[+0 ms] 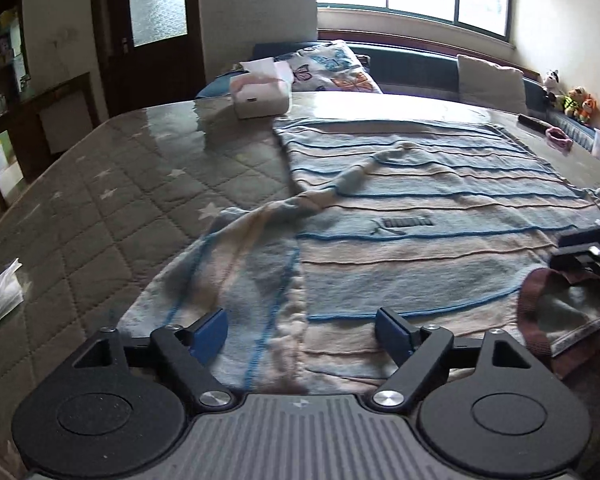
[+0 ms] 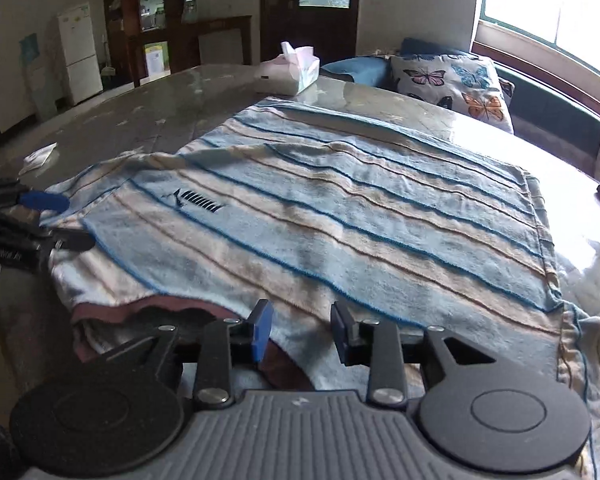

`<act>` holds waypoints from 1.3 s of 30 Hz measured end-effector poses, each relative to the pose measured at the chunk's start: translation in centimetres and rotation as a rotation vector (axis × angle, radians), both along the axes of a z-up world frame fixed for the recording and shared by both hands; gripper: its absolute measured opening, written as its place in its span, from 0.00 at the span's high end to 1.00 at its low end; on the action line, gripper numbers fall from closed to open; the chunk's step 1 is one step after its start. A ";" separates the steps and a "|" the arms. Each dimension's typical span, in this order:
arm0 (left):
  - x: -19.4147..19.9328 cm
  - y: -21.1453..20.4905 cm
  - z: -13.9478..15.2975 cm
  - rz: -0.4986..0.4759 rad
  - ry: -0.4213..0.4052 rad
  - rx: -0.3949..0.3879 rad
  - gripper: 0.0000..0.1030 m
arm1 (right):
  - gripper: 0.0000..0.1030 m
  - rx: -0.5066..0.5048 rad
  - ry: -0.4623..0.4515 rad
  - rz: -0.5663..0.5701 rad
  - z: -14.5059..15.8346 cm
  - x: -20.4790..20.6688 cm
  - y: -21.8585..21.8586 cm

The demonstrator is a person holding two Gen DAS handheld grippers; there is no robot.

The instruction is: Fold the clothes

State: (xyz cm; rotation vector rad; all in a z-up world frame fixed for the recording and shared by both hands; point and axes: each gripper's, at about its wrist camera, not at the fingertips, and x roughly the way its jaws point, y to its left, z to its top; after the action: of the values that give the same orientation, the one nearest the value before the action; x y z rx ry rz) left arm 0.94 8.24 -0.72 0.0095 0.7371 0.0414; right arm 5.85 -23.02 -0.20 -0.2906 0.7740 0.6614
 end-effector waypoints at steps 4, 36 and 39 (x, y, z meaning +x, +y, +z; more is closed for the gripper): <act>0.4 0.7 0.1 0.030 0.003 0.006 0.16 | 0.67 -0.001 -0.004 0.023 0.5 -0.9 -0.3; 6.8 -14.4 0.7 -0.325 -0.044 0.081 0.05 | 0.61 0.023 -0.004 -0.252 -0.1 2.5 -10.1; 7.0 -15.3 1.1 -0.339 -0.053 0.084 0.05 | 0.61 0.031 -0.025 -0.266 0.3 3.2 -10.6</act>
State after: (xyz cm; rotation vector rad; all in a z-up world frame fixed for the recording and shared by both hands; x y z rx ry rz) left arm 7.96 -7.01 0.33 0.2129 0.6719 -0.2505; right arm 9.03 -33.64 0.10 -0.1635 0.7616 0.4179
